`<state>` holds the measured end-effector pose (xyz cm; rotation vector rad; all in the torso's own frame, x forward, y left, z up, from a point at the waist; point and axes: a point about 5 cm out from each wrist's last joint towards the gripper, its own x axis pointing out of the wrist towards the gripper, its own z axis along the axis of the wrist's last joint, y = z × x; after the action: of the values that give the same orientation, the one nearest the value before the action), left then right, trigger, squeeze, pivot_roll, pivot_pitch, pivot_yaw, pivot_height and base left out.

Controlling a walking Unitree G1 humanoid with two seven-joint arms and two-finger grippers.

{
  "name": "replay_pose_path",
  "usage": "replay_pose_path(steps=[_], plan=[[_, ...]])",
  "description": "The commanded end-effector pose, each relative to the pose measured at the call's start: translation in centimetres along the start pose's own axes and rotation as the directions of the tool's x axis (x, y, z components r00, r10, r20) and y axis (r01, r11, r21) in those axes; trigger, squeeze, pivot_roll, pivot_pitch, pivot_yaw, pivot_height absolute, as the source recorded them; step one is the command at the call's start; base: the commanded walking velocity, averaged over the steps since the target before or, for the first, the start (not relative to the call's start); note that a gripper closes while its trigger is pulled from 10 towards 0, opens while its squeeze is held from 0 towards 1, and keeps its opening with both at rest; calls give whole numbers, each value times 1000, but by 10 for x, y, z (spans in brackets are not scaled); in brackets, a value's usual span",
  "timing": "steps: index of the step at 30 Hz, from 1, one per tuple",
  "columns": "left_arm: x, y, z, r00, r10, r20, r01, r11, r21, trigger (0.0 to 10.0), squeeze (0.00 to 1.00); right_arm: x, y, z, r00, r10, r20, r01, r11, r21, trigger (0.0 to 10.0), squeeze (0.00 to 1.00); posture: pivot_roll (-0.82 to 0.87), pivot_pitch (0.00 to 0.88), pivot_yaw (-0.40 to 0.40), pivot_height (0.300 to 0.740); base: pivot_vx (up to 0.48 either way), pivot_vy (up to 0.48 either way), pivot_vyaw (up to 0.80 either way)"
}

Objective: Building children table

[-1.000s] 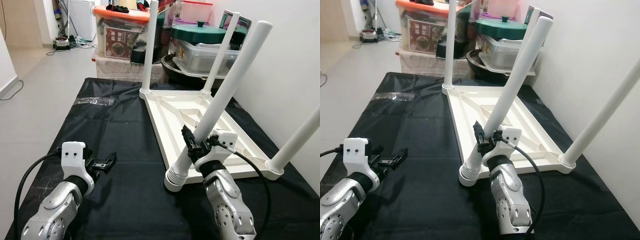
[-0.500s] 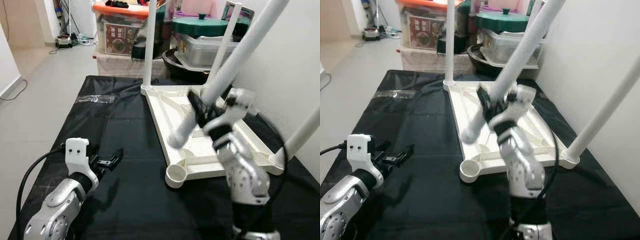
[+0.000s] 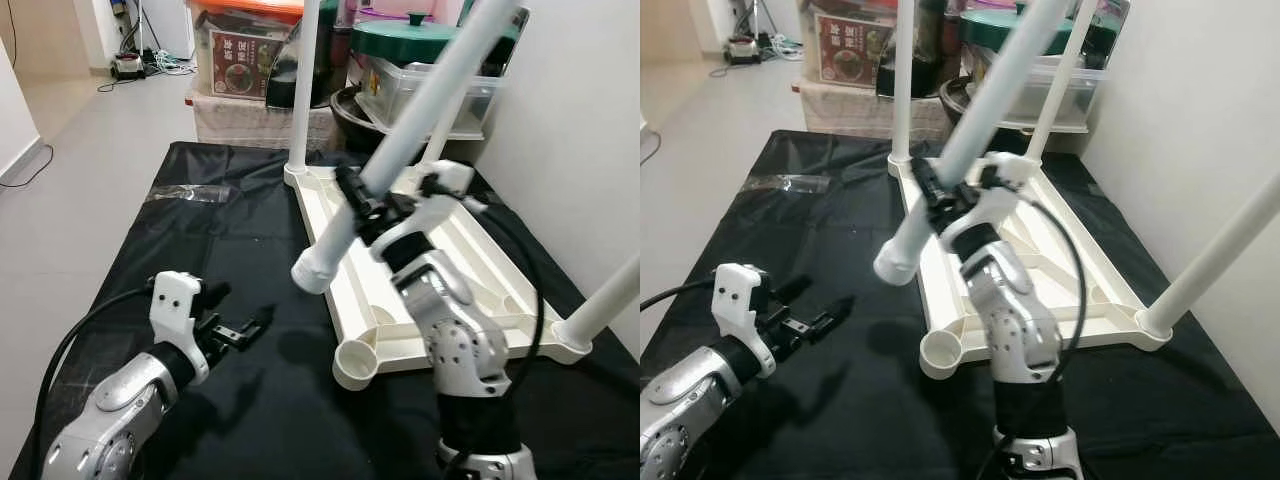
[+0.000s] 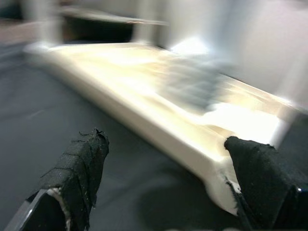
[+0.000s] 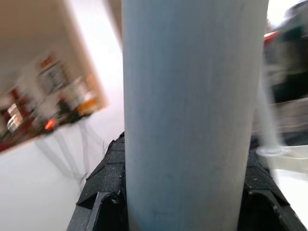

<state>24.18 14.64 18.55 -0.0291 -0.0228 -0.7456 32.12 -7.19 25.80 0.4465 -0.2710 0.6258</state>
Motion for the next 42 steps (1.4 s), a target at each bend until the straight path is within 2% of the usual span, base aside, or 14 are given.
replay_pose_path(steps=[1, 3, 6, 7, 9, 11, 17, 19, 23, 30, 38, 40, 41, 42], plan=[[2, -9, 0, 995, -100, -20, 100, 995, 2, 10000, 0, 5, 5, 2, 999, 47, -5, -47, 999, -27, 10000, 0, 119, 0, -133, 740, 0, 0, 0], [2, -9, 0, 995, -100, -20, 100, 995, 2, 10000, 0, 5, 5, 2, 999, 47, -5, -47, 999, -27, 10000, 0, 119, 0, -133, 740, 0, 0, 0], [3, -2, -1, 992, -107, -65, 111, 991, 70, 10000, 0, 13, 19, 2, 992, 123, -24, -124, 991, -43, 10000, 0, 118, 0, -128, 740, 0, 0, 0], [3, -2, -1, 992, -107, -65, 111, 991, 70, 10000, 0, 13, 19, 2, 992, 123, -24, -124, 991, -43, 10000, 0, 118, 0, -128, 740, 0, 0, 0], [4, 6, -2, 995, -64, -83, 74, 990, 119, 10000, 0, 15, 29, 0, 983, 177, -38, -179, 983, -51, 10000, 0, 120, 0, -127, 740, 0, 0, 0], [4, 10, -2, 995, -41, -88, 53, 989, 139, 10000, 0, 14, 33, -1, 979, 197, -44, -199, 979, -54, 10000, 0, 120, 0, -127, 740, 0, 0, 0], [4, 21, 5, 996, 52, -69, -38, 981, 191, 10000, 0, 11, 37, -5, 974, 219, -63, -223, 973, -65, 10000, 0, 117, 0, -126, 740, 0, 0, 0], [5, 25, 10, 996, 79, -39, -70, 979, 191, 10000, 0, 10, 38, -7, 970, 233, -72, -238, 969, -71, 10000, 0, 116, 0, -127, 740, 0, 0, 0], [7, 24, 11, 998, 63, -31, -57, 982, 183, 10000, 0, 9, 41, -9, 964, 254, -78, -260, 963, -73, 10000, 0, 113, 0, -128, 740, 0, 0, 0], [22, 15, 9, 1000, -24, -15, 26, 990, 137, 10000, 0, 6, 51, -18, 952, 288, -105, -295, 954, -59, 10000, 0, 102, 0, -118, 740, 0, 0, 0], [28, 8, 3, 997, -64, -31, 67, 989, 132, 10000, 0, 3, 54, -22, 947, 299, -121, -307, 950, -58, 10000, 0, 96, 0, -116, 740, 0, 0, 0], [28, 8, 1, 997, -63, -35, 67, 989, 132, 9686, 0, 3, 54, -22, 946, 299, -121, -308, 950, -59, 10000, 0, 96, 0, -116, 740, 0, 0, 0], [25, 9, -4, 997, -52, -60, 59, 990, 129, 0, 0, 3, 53, -21, 948, 295, -118, -304, 951, -61, 10000, 0, 95, 0, -118, 740, 0, 0, 0], [25, 9, -4, 997, -52, -60, 59, 990, 129, 0, 0, 3, 53, -21, 948, 295, -118, -304, 951, -61, 10000, 0, 95, 0, -118, 740, 0, 0, 0]])
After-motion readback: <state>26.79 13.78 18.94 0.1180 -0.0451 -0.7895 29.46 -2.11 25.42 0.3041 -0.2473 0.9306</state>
